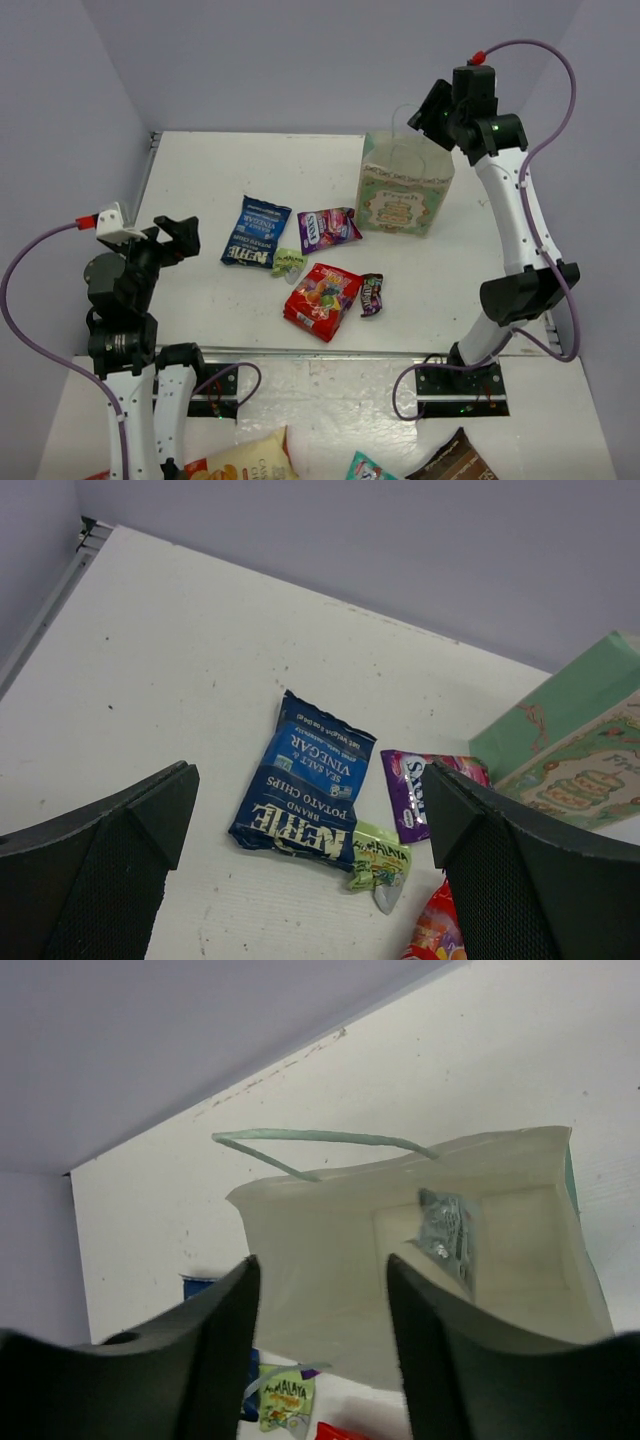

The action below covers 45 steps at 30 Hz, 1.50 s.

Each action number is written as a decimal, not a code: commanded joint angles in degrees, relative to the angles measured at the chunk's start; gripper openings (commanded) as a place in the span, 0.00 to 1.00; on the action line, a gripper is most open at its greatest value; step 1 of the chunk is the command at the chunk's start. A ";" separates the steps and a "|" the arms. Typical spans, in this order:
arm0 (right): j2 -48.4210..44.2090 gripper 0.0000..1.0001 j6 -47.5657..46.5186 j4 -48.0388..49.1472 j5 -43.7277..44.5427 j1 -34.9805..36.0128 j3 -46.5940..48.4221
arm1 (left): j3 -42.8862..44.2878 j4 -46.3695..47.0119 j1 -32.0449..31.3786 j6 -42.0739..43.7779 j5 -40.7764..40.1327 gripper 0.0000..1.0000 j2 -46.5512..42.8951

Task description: Place the snacks into the paper bag

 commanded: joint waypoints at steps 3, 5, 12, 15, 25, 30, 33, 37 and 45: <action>-1.29 0.61 -0.42 2.27 -2.18 -0.74 0.75 | -1.27 3.55 -0.25 2.94 5.32 1.00 0.17; -3.56 0.62 -0.60 2.27 -2.18 -0.74 -0.22 | -1.45 3.91 -0.34 3.03 5.86 1.00 0.43; -21.11 0.97 -0.43 7.09 -2.61 -0.74 -21.37 | -0.40 3.65 -0.60 4.08 12.80 1.00 12.79; -30.78 0.97 0.19 9.64 -2.53 -0.74 -32.98 | 0.39 3.20 -0.60 3.64 11.04 1.00 17.28; -54.18 0.97 1.42 10.10 -8.24 -0.74 -54.61 | 0.49 7.15 -0.60 -1.98 15.25 0.97 31.18; -59.65 0.97 0.80 7.46 -12.28 -0.65 -57.88 | -1.45 13.39 -0.60 -3.48 18.68 0.98 39.00; -62.02 0.97 0.37 6.93 -14.56 -0.65 -59.46 | -0.22 14.89 -0.52 -3.83 18.69 0.98 44.19; -63.34 0.97 -0.77 5.18 -15.62 -0.65 -59.64 | 1.01 16.65 -0.69 -3.04 13.77 0.98 50.25; -65.81 0.98 -1.22 4.38 -16.59 -0.65 -59.90 | 4.43 18.93 -7.01 -2.86 4.11 0.96 62.12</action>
